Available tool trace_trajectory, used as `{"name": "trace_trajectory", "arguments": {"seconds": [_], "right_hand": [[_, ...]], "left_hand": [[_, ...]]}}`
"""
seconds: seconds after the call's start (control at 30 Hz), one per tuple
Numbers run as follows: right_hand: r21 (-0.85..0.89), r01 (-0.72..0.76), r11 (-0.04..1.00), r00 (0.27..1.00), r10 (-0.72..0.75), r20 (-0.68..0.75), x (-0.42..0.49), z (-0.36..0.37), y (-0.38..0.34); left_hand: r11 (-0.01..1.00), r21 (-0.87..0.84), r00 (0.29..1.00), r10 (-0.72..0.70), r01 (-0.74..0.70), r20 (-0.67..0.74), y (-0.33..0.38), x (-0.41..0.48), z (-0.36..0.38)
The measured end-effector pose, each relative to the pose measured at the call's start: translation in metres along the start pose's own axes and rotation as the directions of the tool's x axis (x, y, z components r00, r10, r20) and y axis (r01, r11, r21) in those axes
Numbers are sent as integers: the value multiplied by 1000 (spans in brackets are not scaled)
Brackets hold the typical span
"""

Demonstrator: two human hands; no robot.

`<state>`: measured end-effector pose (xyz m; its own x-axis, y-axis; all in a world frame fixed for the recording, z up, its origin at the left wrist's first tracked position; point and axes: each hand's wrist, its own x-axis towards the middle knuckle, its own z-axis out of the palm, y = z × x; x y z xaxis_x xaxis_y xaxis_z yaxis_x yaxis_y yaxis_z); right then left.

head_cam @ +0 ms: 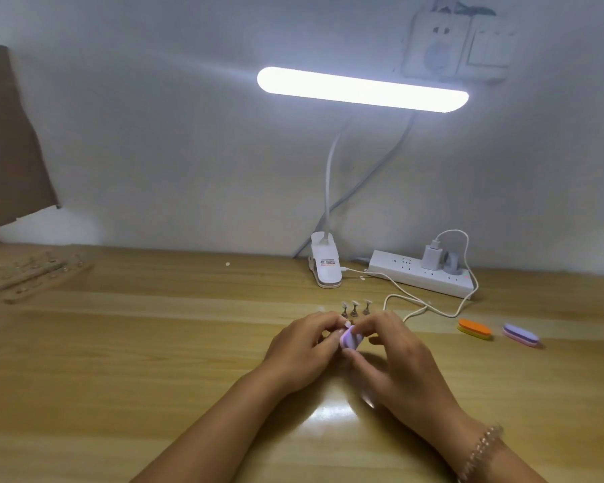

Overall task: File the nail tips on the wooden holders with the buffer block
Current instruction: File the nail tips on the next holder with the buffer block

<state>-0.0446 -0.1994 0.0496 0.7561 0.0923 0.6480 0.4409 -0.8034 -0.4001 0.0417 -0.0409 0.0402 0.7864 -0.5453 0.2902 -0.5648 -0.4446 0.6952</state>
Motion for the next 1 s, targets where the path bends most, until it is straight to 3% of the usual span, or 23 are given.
{"name": "trace_trajectory", "arguments": {"seconds": [0.13, 0.33, 0.47, 0.63, 0.77, 0.93, 1.0], "right_hand": [[-31, -69, 997, 995, 66, -76, 3, -1, 3], [-71, 81, 994, 996, -82, -16, -1, 2, -6], [-29, -92, 995, 990, 89, -110, 2, 1, 2], [-4, 56, 998, 998, -56, -12, -2, 2, -4], [47, -146, 988, 985, 150, -83, 4, 1, 6], [25, -12, 1000, 1000, 12, -4, -3, 2, -3], [49, -78, 996, 996, 79, -29, -1, 1, 0]], "left_hand": [[1000, 6, 1000, -9, 9, 9, -1, 1, 1], [999, -26, 999, -31, 32, 35, 2, -1, 0], [1000, 24, 998, -7, 5, 69, 0, 0, 1], [1000, -7, 996, -9, 10, 84, 4, -2, -1], [999, 46, 995, -3, -1, 99, 4, 0, 0], [1000, 18, 996, -15, 13, 93, 5, -2, -2], [999, 36, 996, -19, 16, 89, 7, -2, -2]]}}
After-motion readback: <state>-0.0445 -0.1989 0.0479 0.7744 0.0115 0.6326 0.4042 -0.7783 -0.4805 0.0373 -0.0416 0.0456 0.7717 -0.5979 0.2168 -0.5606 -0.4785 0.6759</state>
